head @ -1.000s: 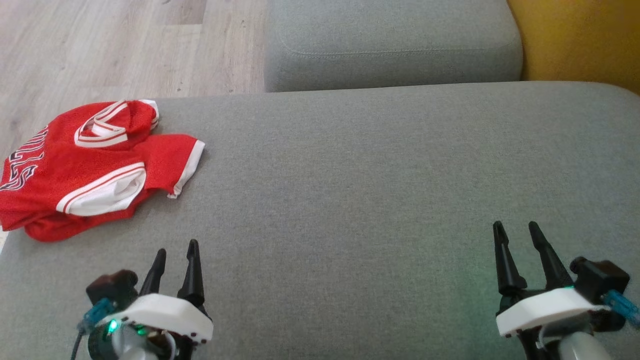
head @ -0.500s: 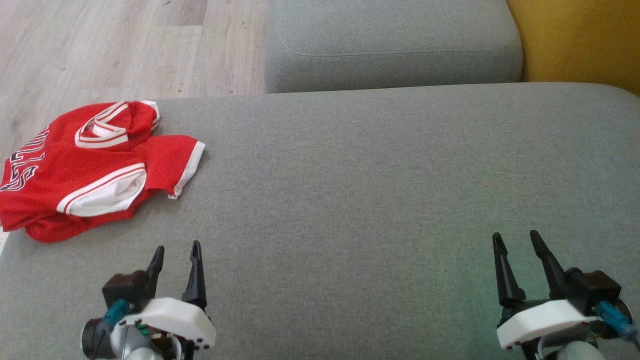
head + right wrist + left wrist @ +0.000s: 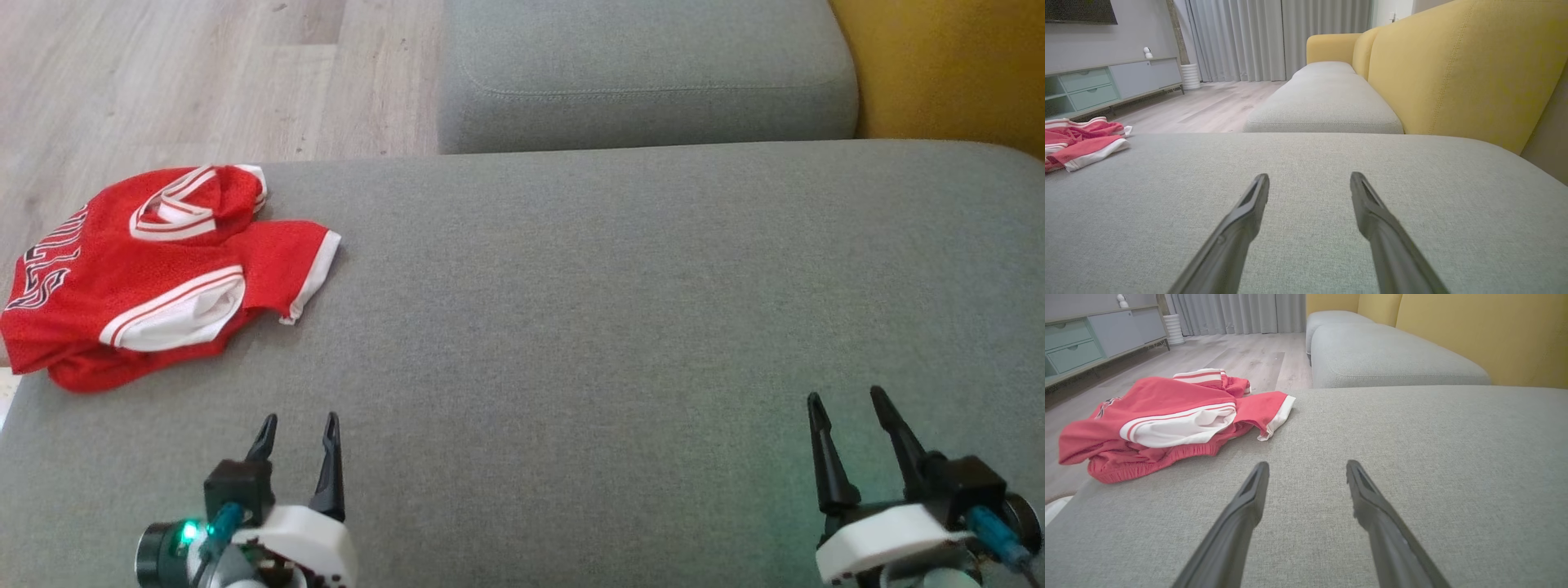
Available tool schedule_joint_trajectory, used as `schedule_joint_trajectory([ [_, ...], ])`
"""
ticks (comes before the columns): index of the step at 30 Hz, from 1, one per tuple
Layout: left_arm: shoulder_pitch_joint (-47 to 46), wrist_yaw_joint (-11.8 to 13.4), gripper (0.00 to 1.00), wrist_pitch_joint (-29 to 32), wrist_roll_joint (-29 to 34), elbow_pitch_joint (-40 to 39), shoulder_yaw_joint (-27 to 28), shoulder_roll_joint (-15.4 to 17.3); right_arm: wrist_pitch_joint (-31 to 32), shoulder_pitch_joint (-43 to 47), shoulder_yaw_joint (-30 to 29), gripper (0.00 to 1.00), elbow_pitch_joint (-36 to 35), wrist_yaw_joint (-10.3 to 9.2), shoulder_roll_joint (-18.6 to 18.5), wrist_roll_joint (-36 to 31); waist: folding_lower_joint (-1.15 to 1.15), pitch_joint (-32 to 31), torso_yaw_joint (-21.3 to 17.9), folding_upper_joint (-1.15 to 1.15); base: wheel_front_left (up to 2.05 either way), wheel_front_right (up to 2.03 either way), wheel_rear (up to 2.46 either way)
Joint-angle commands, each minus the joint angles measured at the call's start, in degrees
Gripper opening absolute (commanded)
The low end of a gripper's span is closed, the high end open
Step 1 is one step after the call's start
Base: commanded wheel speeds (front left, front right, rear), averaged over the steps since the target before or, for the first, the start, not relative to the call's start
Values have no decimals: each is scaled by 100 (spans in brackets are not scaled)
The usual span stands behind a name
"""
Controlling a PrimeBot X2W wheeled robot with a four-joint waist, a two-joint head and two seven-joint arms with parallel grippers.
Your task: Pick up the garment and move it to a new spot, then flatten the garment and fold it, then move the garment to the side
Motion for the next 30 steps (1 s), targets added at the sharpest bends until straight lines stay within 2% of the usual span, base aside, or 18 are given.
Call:
schedule_joint_trajectory([
  [1, -261, 43, 100, -118, 192, -126, 160, 86, -112, -126, 92, 100, -124, -4, -50, -145, 0, 3, 18, 0, 0, 0, 0],
  [23, -328, -24, 100, -119, 80, -10, 297, 34, -114, -179, 64, 100, 31, -4, -67, 324, 0, 32, 97, 0, 0, 0, 0],
  [30, -403, -39, 100, -119, 78, -48, 272, -1, -114, -129, 85, 100, -16, -4, -59, 386, 0, 45, 413, 0, 0, 0, 0],
])
